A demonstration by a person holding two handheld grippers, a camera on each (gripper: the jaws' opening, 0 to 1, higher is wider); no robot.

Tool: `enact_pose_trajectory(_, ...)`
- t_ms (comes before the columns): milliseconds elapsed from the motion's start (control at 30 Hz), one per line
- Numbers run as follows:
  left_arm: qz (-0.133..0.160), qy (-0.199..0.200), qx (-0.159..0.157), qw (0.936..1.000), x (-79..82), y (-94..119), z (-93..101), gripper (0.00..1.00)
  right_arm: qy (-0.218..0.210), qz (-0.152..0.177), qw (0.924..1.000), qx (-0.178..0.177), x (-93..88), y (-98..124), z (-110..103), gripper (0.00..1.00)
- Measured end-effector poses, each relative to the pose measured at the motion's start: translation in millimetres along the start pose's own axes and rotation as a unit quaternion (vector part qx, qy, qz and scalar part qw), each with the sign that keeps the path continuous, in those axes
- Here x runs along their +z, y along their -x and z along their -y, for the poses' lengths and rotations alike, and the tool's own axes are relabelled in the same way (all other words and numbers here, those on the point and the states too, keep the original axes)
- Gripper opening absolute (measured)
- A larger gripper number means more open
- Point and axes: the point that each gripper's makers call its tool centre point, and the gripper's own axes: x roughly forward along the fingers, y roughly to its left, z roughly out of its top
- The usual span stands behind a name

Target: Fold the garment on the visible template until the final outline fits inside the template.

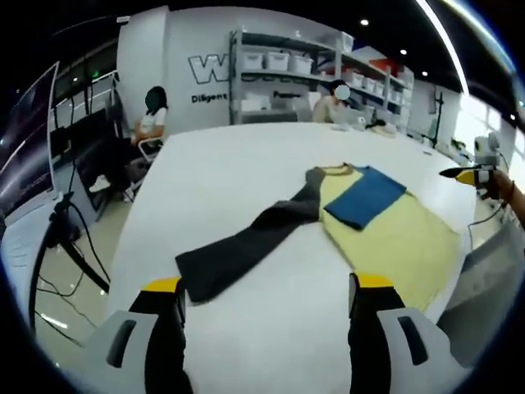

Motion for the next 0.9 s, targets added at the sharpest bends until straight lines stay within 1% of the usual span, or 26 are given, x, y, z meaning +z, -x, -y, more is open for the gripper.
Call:
enact_pose_trajectory(33,-0.004,0.003,0.0,1.0,-0.7,-0.5,-1.3,0.73,0.003,0.0,1.0,-0.002,-0.6,0.6,-0.1,0.99)
enact_pose_trajectory(67,-0.001,0.004,0.003,1.0,0.7,-1.2,-3.7,0.73,0.011,-0.008,0.9999,-0.002,-4.4,2.2,-2.1,0.99)
enact_pose_trajectory(233,-0.005,0.012,0.011,0.9999,1.6,-8.5,-15.1,0.7,0.029,-0.007,0.9995,0.003,-10.0,9.8,-14.7,0.99)
enact_pose_trajectory(333,-0.009,0.021,0.021,0.9995,-0.3,-15.4,-25.5,0.69,0.039,-0.018,0.999,0.01,-16.6,14.4,-23.1,0.99)
enact_pose_trajectory(467,-0.011,0.038,0.034,0.9986,-0.7,-23.3,-39.8,0.68,0.038,-0.031,0.9987,0.015,-25.6,20.5,-28.9,0.99)
enact_pose_trajectory(533,-0.013,0.058,0.033,0.9977,-0.3,-27.6,-44.6,0.68,0.036,-0.032,0.9988,0.012,-28.5,23.1,-28.6,0.99)
enact_pose_trajectory(600,-0.01,0.072,0.036,0.9967,2.1,-32.9,-50.6,0.67,0.022,-0.034,0.9992,0.007,-31.6,24.5,-26.4,0.99)
enact_pose_trajectory(633,-0.011,0.072,0.038,0.9966,2.4,-36.1,-54.1,0.66,0.012,-0.03,0.9995,0.003,-31.7,25.1,-24.5,0.99)
enact_pose_trajectory(733,-0.012,0.075,0.047,0.996,2.5,-42.5,-61.3,0.65,0.01,-0.028,0.9996,0.001,-30.3,27.6,-21.6,0.99)
enact_pose_trajectory(833,-0.029,0.082,0.065,0.9941,-3.7,-52.6,-73.2,0.63,0.014,-0.023,0.9995,-0.013,-25.0,32.3,-13.6,0.98)
enact_pose_trajectory(900,-0.035,0.083,0.07,0.9935,-6.1,-58.0,-78.6,0.57,0.008,-0.017,0.9997,-0.018,-21.6,35.1,-9.5,0.98)
